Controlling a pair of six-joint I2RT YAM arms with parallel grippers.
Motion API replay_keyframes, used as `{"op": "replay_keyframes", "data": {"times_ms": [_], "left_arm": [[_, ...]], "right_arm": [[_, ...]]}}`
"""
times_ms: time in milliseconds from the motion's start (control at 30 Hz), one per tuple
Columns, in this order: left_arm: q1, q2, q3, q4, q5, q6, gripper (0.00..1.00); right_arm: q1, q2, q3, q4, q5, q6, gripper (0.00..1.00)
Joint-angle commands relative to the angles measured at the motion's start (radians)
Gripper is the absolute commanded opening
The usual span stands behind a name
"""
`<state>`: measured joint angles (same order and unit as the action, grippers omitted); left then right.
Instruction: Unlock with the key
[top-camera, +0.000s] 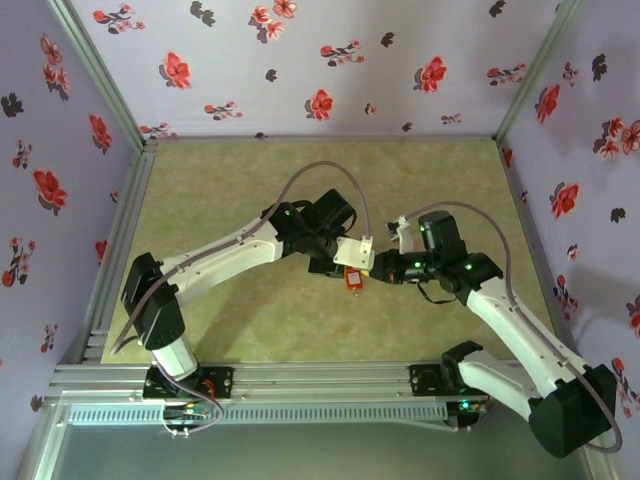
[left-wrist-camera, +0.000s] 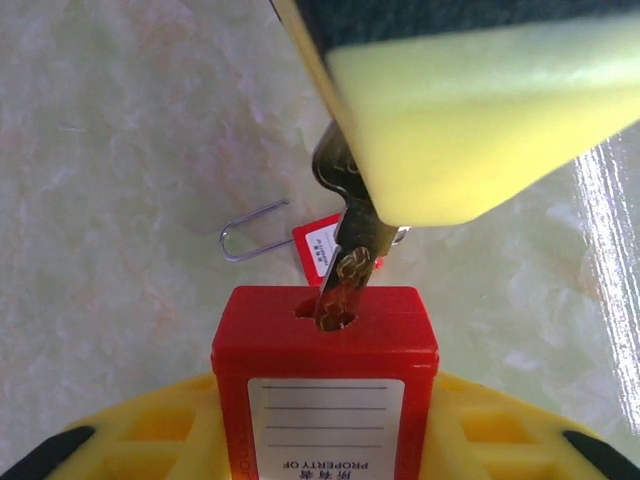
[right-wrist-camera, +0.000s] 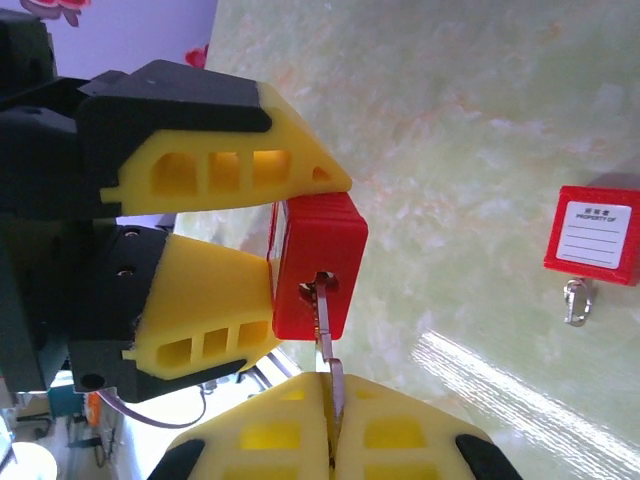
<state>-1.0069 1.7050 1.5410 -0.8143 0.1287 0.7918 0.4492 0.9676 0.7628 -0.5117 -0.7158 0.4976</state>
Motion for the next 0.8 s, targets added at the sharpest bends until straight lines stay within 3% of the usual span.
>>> {"op": "replay_keyframes", "data": {"times_ms": [0,200,367,600,767], "left_arm": [[-0.065,-0.036,0.053,0.189,0.205,0.062,0.0],[-0.111,-0.12,-0.135,0.436,0.009,0.164,0.0],[-0.114,-0.197,-0.252,0.627,-0.012,0.188,0.0],[-0.111,-0.177,-0.105,0.41,0.204,0.035,0.0],[-0.103,-0.155,-0.039,0.335,0.279,0.001,0.0]], "right_arm": [[0.014,0.061,-0.007,0.004,0.029,-0.038,0.0],[-0.007,0.113,-0.052,0.191,-0.072,0.186,0.0],[-0.01,0.119,-0.121,0.391,-0.111,0.385,0.0],[0.012,0.111,-0.043,0.185,-0.042,0.124,0.0],[0.03,0.123,0.044,-0.022,0.037,-0.058,0.0]]}}
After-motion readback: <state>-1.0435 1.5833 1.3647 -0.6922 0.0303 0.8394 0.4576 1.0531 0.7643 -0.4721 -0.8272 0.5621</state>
